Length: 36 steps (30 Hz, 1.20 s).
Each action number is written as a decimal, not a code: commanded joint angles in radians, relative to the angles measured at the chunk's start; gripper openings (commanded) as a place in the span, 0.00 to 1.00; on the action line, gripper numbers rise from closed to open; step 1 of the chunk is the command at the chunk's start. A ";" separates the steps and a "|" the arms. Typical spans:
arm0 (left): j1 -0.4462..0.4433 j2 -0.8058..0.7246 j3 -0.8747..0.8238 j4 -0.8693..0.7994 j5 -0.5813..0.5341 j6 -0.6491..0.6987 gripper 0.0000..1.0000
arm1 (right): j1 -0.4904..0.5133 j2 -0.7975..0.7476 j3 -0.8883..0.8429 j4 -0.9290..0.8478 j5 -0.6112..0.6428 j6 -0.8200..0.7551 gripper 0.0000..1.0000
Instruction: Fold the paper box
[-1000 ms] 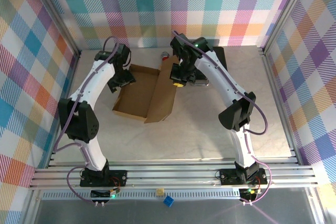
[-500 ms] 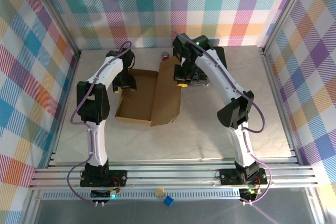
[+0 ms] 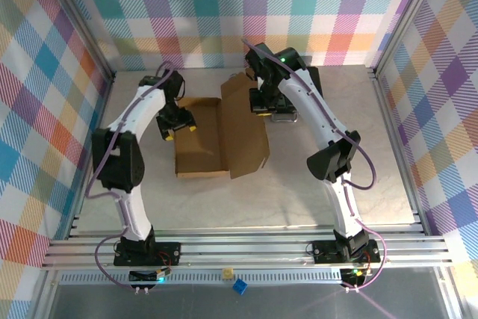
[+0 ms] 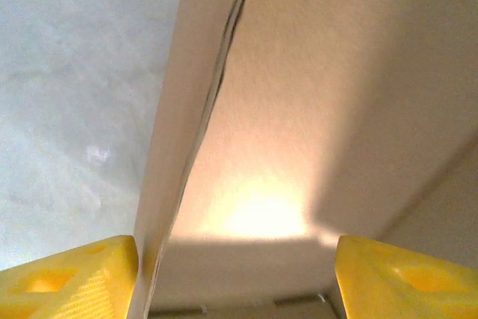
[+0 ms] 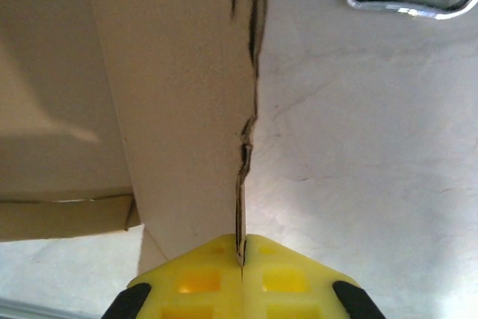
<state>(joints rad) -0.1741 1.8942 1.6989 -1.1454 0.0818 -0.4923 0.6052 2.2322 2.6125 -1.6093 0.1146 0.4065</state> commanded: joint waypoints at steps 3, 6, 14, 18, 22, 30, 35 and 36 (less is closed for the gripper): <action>0.005 -0.159 0.042 0.074 0.064 -0.065 0.67 | -0.002 -0.037 0.026 -0.072 0.145 -0.156 0.00; 0.011 -0.126 0.123 0.059 0.034 -0.036 0.65 | -0.001 -0.060 0.025 -0.060 0.213 -0.195 0.00; 0.020 -0.095 0.210 0.082 0.009 -0.058 0.64 | 0.039 -0.148 0.021 0.015 0.426 -0.319 0.00; 0.025 -0.096 0.209 0.075 -0.011 -0.086 0.64 | 0.066 -0.179 -0.017 0.019 0.527 -0.356 0.00; 0.029 -0.115 0.177 0.092 -0.013 -0.107 0.64 | 0.140 -0.215 -0.087 0.100 0.665 -0.467 0.00; 0.051 -0.196 0.088 0.054 -0.112 -0.168 0.64 | 0.245 -0.312 -0.358 0.460 0.725 -0.860 0.00; 0.097 -0.330 -0.042 0.079 -0.171 -0.203 0.64 | 0.272 -0.326 -0.444 0.559 0.701 -0.981 0.00; 0.107 -0.353 -0.065 0.079 -0.171 -0.208 0.64 | 0.278 -0.333 -0.481 0.604 0.701 -1.013 0.00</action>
<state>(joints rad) -0.0971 1.6299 1.6699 -1.0672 -0.0380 -0.6662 0.8726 1.9472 2.1773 -1.1503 0.7933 -0.4675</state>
